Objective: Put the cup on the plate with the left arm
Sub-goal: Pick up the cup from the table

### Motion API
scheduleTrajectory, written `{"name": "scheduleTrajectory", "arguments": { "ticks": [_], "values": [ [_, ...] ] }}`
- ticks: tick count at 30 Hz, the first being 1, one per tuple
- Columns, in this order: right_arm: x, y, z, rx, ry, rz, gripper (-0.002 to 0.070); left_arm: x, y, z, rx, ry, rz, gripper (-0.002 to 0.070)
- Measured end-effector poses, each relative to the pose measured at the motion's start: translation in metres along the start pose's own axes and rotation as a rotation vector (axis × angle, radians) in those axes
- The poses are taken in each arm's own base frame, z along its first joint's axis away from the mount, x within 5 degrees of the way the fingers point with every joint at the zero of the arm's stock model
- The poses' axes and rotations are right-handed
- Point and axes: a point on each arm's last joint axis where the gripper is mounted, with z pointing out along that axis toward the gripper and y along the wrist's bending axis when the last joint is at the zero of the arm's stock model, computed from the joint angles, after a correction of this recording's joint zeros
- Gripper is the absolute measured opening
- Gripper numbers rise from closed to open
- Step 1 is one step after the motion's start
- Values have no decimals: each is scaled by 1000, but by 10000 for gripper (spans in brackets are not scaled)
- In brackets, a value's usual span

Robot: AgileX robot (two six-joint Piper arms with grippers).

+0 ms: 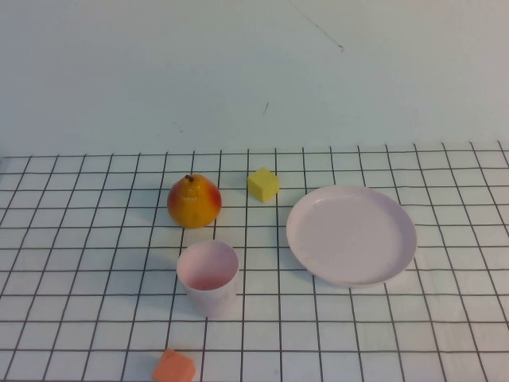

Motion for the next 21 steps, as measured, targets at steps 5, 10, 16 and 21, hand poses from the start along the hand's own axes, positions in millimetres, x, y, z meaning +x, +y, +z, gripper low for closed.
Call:
{"name": "scheduleTrajectory", "arguments": {
  "ticks": [5, 10, 16, 21],
  "values": [
    [0, 0, 0, 0, 0, 0, -2, -24, -1, 41, -59, 192, 24, -2],
    [0, 0, 0, 0, 0, 0, -2, -46, -4, 93, -74, 417, 95, -2],
    [0, 0, 0, 0, 0, 0, -2, -54, -14, 158, 29, 590, 216, 125],
    [0, 0, 0, 0, 0, 0, -2, -45, -32, 207, 97, 725, 272, 412]
  ]
}}
